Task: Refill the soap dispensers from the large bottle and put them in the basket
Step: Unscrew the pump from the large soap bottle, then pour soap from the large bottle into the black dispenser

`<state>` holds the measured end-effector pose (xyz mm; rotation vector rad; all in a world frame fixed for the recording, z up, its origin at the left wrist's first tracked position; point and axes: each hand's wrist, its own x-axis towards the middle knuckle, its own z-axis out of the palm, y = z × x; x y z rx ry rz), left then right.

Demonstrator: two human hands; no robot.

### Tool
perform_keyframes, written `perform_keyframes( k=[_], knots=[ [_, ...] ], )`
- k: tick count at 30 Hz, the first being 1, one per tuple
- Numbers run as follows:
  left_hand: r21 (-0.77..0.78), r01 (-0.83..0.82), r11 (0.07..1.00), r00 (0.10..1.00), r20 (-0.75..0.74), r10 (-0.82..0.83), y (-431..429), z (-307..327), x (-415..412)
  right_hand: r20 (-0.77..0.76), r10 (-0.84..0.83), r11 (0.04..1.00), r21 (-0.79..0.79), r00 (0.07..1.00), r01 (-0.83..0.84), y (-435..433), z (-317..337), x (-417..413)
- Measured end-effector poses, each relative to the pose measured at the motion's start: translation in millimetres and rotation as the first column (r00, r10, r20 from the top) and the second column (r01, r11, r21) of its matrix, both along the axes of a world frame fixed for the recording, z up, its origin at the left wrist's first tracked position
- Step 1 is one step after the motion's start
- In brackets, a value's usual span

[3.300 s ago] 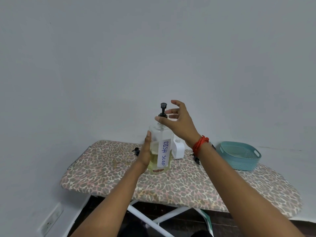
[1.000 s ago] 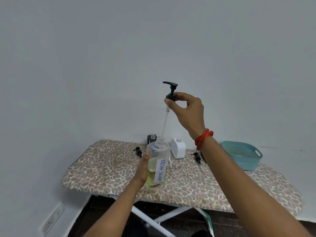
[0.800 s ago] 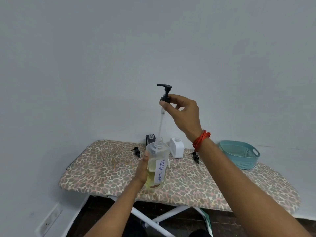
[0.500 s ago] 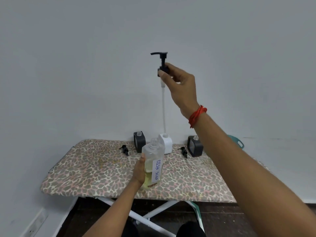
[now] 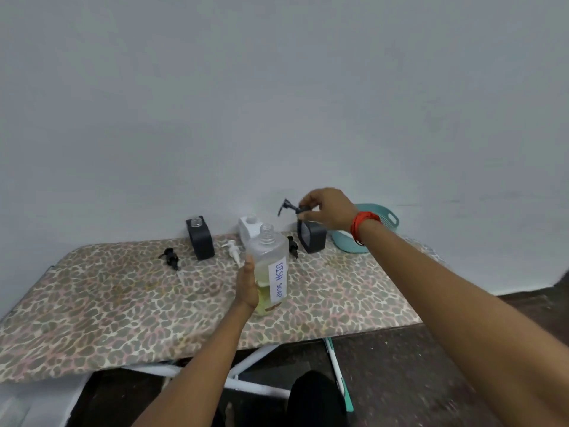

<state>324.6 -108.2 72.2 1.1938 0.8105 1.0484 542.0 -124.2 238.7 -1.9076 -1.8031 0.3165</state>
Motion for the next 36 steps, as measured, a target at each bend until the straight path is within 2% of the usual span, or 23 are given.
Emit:
perform_keyframes(
  k=[3, 8, 11, 13, 16, 19, 21, 22, 24, 25, 27, 30, 32, 34, 36],
  knots=[
    [-0.027, 0.008, 1.0, 1.0, -0.001, -0.008, 7, -14, 25, 0.055, -0.033, 0.986, -0.165, 0.998, 0.041, 3, -47, 43],
    [-0.109, 0.035, 0.993, 0.999, 0.035, -0.031, 25, -46, 54, 0.111, -0.092, 0.944, -0.307, 0.99, 0.122, 11, -120, 92],
    [-0.152, 0.039, 0.988, 0.999, 0.037, -0.034, 40, -68, 59, 0.155, -0.133, 0.928, -0.327, 0.979, 0.178, 14, -151, 108],
    [-0.174, 0.108, 0.979, 0.994, 0.046, -0.102, 44, -80, 59, 0.207, -0.14, 0.917, -0.341, 0.968, 0.206, 18, -169, 117],
    [-0.158, 0.074, 0.985, 0.997, 0.018, -0.072, 46, -76, 65, 0.268, -0.127, 0.902, -0.369, 0.955, 0.223, 24, -188, 121],
    [-0.126, 0.08, 0.989, 0.996, 0.052, -0.074, 46, -72, 67, 0.337, -0.095, 0.914, -0.342, 0.937, 0.216, 22, -188, 117],
    [-0.092, 0.096, 0.991, 0.995, 0.042, -0.093, 44, -68, 67, 0.372, -0.121, 0.935, -0.269, 0.92, 0.231, 21, -185, 116],
    [-0.07, 0.09, 0.994, 0.996, 0.017, -0.089, 42, -64, 66, 0.312, -0.17, 0.95, -0.201, 0.935, 0.24, 19, -181, 115],
    [-0.047, 0.096, 0.994, 0.995, 0.037, -0.095, 39, -60, 65, -0.062, -0.233, 0.97, -0.086, 0.971, 0.227, 13, -166, 110],
    [-0.038, 0.097, 0.995, 0.994, 0.053, -0.095, 37, -56, 65, -0.26, -0.181, 0.983, -0.072, 0.948, 0.168, 10, -154, 104],
    [0.001, 0.1, 0.995, 0.995, 0.015, -0.1, 29, -49, 62, -0.464, -0.017, 0.992, -0.116, 0.886, -0.041, 2, -131, 88],
    [0.053, 0.13, 0.99, 0.975, -0.189, -0.118, 28, -53, 49, -0.465, 0.125, 0.931, -0.25, 0.876, -0.266, 0, -124, 62],
    [0.13, 0.134, 0.982, 0.944, -0.317, -0.087, 31, -62, 37, -0.473, 0.143, 0.917, -0.266, 0.869, -0.296, 11, -122, 51],
    [0.266, 0.023, 0.964, 0.901, -0.422, 0.095, 23, -44, -15, -0.494, 0.246, 0.89, -0.225, 0.834, -0.397, 9, -100, 4],
    [0.37, 0.03, 0.928, 0.802, -0.563, 0.199, 35, -46, -31, -0.543, 0.231, 0.9, -0.197, 0.808, -0.39, 13, -98, 1]
  ],
)
